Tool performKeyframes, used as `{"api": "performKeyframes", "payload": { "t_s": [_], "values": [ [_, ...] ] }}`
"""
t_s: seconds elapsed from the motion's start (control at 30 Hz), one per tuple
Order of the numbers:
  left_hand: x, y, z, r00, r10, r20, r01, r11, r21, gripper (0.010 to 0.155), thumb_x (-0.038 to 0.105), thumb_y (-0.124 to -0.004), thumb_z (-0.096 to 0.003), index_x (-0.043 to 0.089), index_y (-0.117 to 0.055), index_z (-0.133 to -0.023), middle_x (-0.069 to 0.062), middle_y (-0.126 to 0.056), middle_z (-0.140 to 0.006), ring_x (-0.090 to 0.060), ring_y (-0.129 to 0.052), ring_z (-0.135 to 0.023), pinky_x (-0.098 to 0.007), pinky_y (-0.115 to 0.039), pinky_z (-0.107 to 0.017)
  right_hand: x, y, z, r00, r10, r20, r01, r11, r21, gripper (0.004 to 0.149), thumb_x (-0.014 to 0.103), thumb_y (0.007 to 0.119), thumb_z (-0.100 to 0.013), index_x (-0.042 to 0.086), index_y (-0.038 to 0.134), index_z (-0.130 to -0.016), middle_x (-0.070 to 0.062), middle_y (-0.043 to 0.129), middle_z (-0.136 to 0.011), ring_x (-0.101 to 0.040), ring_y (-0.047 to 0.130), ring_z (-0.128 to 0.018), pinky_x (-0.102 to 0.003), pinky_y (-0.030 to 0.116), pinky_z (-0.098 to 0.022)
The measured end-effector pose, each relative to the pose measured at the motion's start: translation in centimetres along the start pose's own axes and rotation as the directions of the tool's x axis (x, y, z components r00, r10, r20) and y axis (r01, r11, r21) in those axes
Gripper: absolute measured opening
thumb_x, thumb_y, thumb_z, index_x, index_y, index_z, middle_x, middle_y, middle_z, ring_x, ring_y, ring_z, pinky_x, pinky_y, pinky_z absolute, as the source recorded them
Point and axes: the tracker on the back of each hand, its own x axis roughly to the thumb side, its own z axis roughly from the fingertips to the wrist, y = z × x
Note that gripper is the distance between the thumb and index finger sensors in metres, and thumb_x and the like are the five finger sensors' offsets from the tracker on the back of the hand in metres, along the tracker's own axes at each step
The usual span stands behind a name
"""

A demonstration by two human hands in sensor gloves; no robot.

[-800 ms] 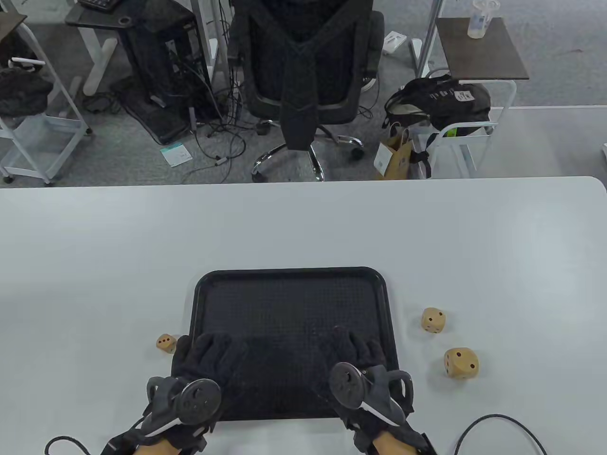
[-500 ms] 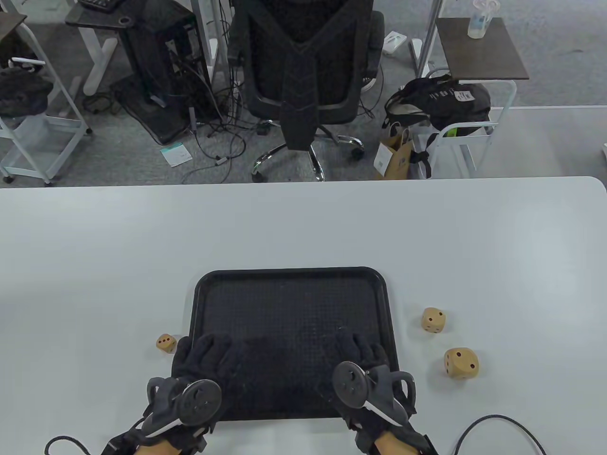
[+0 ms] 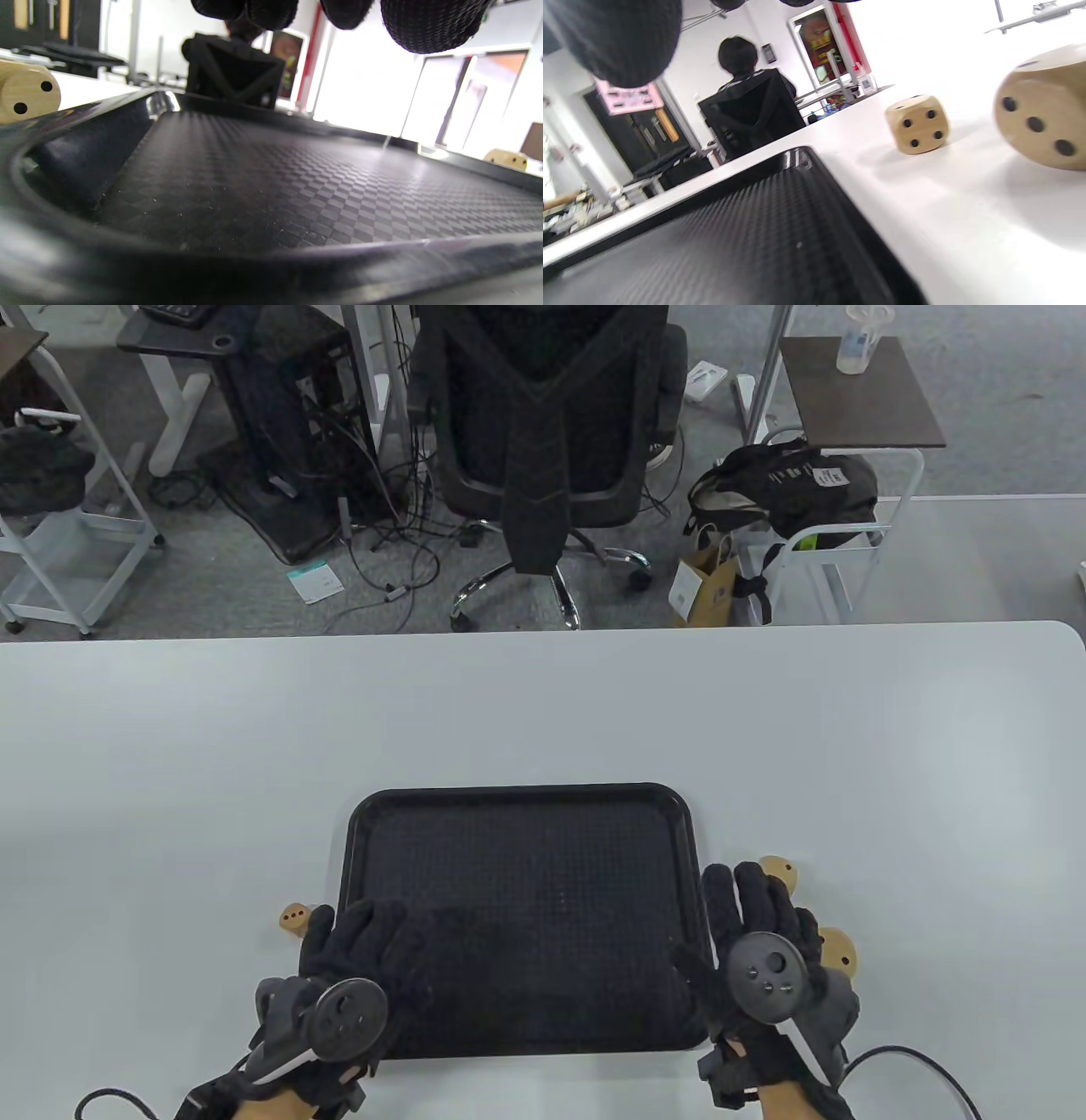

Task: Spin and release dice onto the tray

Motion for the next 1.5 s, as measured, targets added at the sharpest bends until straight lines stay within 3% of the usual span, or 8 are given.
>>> {"api": "performKeyframes", "payload": {
  "t_s": [0.37, 0.53, 0.9, 1.07, 1.27, 1.4, 1.5],
  "values": [
    [-0.4, -0.2, 0.1, 1.000, -0.003, -0.020, 0.002, 1.000, -0.028, 0.071, 0.057, -0.068, -0.0456, 0.035, -0.044, -0.108, -0.012, -0.037, -0.119, -0.046, -0.042, -0.109, -0.073, -0.019, -0.077, -6.2, -0.9, -1.2, 0.941, -0.058, -0.333, 0.054, 0.998, -0.021, 0.091, 0.053, 0.087, -0.037, 0.043, 0.030, -0.107, 0.003, 0.019, -0.118, -0.029, 0.021, -0.113, -0.063, 0.021, -0.082],
    [-0.2, -0.2, 0.1, 1.000, -0.012, -0.017, 0.012, 0.999, -0.035, 0.071, 0.057, -0.068, -0.0455, 0.035, -0.044, -0.108, -0.012, -0.037, -0.119, -0.046, -0.041, -0.109, -0.073, -0.018, -0.077, -8.1, -0.4, -1.5, 0.887, -0.003, -0.461, 0.022, 0.999, 0.036, 0.091, 0.050, 0.089, -0.036, 0.041, 0.032, -0.106, 0.002, 0.020, -0.117, -0.030, 0.023, -0.112, -0.063, 0.022, -0.081],
    [-0.4, 0.0, 0.1, 0.999, -0.019, -0.029, 0.018, 0.998, -0.056, 0.070, 0.057, -0.068, -0.0455, 0.036, -0.044, -0.108, -0.009, -0.035, -0.119, -0.046, -0.040, -0.110, -0.073, -0.018, -0.077, -9.6, 0.9, -1.8, 0.799, 0.154, -0.581, -0.087, 0.986, 0.142, 0.089, 0.049, 0.090, -0.035, 0.039, 0.038, -0.106, -0.002, 0.027, -0.116, -0.032, 0.031, -0.110, -0.063, 0.029, -0.080],
    [-0.4, -0.1, 0.2, 0.999, -0.022, -0.030, 0.020, 0.997, -0.068, 0.070, 0.058, -0.068, -0.0454, 0.037, -0.044, -0.108, -0.008, -0.033, -0.120, -0.046, -0.039, -0.110, -0.073, -0.018, -0.077, -9.8, 1.1, -1.8, 0.760, 0.196, -0.620, -0.133, 0.980, 0.148, 0.084, 0.049, 0.090, -0.035, 0.049, 0.040, -0.103, -0.003, 0.037, -0.113, -0.033, 0.043, -0.105, -0.060, 0.037, -0.079],
    [-0.4, -0.1, 0.2, 0.999, -0.022, -0.031, 0.019, 0.996, -0.082, 0.070, 0.057, -0.068, -0.0453, 0.037, -0.045, -0.108, -0.008, -0.032, -0.120, -0.046, -0.038, -0.110, -0.072, -0.018, -0.077, -9.2, 1.1, -1.8, 0.769, 0.191, -0.610, -0.163, 0.981, 0.102, 0.080, 0.042, 0.092, -0.037, 0.043, 0.047, -0.103, -0.008, 0.056, -0.106, -0.036, 0.062, -0.093, -0.060, 0.046, -0.076],
    [-0.4, -0.1, 0.1, 0.999, -0.019, -0.034, 0.016, 0.996, -0.084, 0.070, 0.057, -0.068, -0.0454, 0.037, -0.045, -0.108, -0.009, -0.032, -0.120, -0.046, -0.038, -0.110, -0.072, -0.018, -0.077, -7.9, 0.8, -1.7, 0.836, 0.107, -0.538, -0.110, 0.994, 0.027, 0.080, 0.041, 0.093, -0.037, 0.040, 0.049, -0.103, -0.009, 0.057, -0.106, -0.037, 0.062, -0.093, -0.060, 0.047, -0.076],
    [-0.6, -0.1, 0.0, 0.999, -0.015, -0.044, 0.011, 0.996, -0.086, 0.070, 0.057, -0.068, -0.0454, 0.037, -0.045, -0.108, -0.010, -0.032, -0.120, -0.046, -0.038, -0.110, -0.072, -0.018, -0.077, -5.7, 0.6, -1.6, 0.915, 0.039, -0.403, -0.048, 0.999, -0.012, 0.079, 0.040, 0.093, -0.036, 0.039, 0.051, -0.103, -0.010, 0.059, -0.105, -0.037, 0.065, -0.092, -0.061, 0.050, -0.074]
  ]
}}
